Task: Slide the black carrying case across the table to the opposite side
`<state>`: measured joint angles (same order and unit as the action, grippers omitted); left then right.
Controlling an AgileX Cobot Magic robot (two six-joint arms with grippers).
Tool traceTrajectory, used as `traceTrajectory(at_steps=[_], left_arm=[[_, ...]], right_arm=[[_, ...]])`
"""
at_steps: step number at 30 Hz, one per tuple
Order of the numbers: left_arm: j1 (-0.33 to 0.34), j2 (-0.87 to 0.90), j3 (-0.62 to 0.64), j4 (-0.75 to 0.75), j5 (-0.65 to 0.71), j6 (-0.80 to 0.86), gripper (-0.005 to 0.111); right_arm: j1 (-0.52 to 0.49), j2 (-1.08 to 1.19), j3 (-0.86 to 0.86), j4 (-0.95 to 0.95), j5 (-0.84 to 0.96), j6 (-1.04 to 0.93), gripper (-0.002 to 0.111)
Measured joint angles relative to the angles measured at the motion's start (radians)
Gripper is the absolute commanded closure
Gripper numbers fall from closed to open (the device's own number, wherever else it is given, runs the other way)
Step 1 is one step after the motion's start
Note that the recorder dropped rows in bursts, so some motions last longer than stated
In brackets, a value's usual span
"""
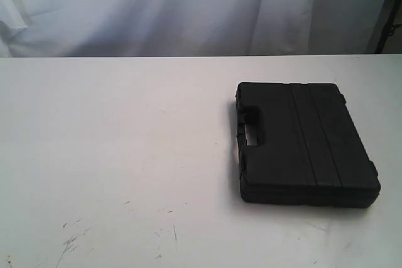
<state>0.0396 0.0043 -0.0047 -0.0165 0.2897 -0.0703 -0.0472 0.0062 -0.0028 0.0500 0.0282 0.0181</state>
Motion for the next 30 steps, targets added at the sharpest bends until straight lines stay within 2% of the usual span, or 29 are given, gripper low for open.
traceTrajectory(at_steps=[13,22,30], left_arm=[[0.0,0.0,0.0,0.0,0.0,0.0,0.107],[0.0,0.0,0.0,0.0,0.0,0.0,0.107],[0.0,0.0,0.0,0.0,0.0,0.0,0.107]], right_arm=[[0.0,0.0,0.0,0.0,-0.155,0.0,0.108],[0.0,0.0,-0.007,0.0,-0.194,0.049,0.108],[0.0,0.039,-0.154,0.0,-0.152,0.057,0.108]])
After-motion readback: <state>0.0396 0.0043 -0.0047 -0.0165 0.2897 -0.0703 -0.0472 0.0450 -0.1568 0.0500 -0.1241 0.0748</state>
